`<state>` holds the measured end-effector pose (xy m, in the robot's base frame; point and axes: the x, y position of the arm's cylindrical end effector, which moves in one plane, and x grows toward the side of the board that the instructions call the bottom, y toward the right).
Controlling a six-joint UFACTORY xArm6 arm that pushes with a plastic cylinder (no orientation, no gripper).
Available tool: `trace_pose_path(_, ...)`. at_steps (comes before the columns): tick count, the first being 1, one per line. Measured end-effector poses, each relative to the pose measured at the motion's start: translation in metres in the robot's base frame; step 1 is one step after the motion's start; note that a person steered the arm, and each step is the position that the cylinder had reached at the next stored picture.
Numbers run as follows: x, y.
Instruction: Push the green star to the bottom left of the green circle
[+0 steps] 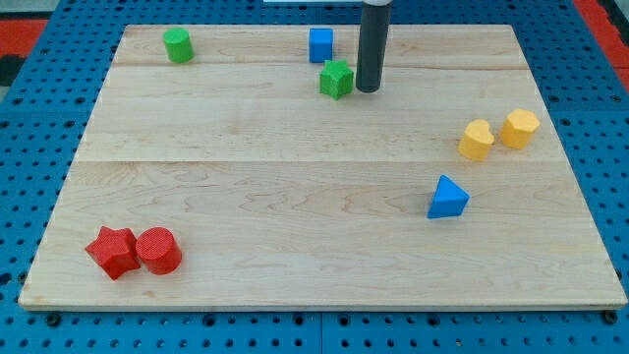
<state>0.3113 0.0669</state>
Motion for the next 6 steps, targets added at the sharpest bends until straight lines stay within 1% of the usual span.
trace_pose_path(1, -0.011, -0.002)
trace_pose_path(2, 0.005, -0.079)
trace_pose_path(3, 0.005, -0.147)
trace_pose_path(4, 0.006, -0.23)
trace_pose_path(5, 0.047, -0.266)
trace_pose_path(6, 0.063, -0.287)
